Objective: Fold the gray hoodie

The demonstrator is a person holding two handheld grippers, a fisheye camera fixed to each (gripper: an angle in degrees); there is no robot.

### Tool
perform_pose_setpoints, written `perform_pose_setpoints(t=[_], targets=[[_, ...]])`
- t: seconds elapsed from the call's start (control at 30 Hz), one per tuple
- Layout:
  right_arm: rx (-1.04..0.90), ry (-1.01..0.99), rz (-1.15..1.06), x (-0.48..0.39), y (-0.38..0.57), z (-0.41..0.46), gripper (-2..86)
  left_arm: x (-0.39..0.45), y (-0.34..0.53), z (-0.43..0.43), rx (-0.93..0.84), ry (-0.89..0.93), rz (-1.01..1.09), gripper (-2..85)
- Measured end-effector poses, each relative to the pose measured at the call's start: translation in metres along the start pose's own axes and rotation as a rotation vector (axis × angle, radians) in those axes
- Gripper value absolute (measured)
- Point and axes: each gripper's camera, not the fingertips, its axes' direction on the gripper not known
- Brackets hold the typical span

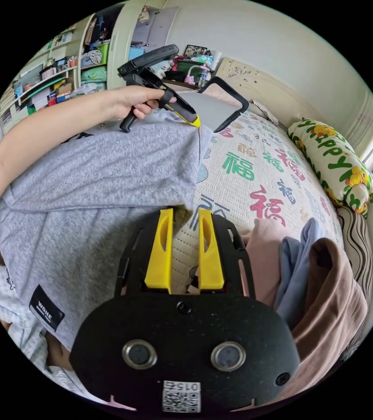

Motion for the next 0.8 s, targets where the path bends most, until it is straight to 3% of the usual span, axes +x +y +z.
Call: perform_pose_setpoints(t=[0.5,0.67,0.8], targets=[[-0.031,0.0,0.01,-0.009,0.01,0.017,4.8,0.044,-0.012,0.02,-0.118,-0.114,0.037,1.0],[0.05,-0.102,0.056,0.002,0.026,0.006,5.1,0.046,0.013,-0.045,-0.064,-0.078,0.054,0.1],[0.15,-0.125,0.105,0.007,0.041,-0.006,5.5,0.052,0.088,-0.129,-0.032,-0.067,0.1,-0.3]])
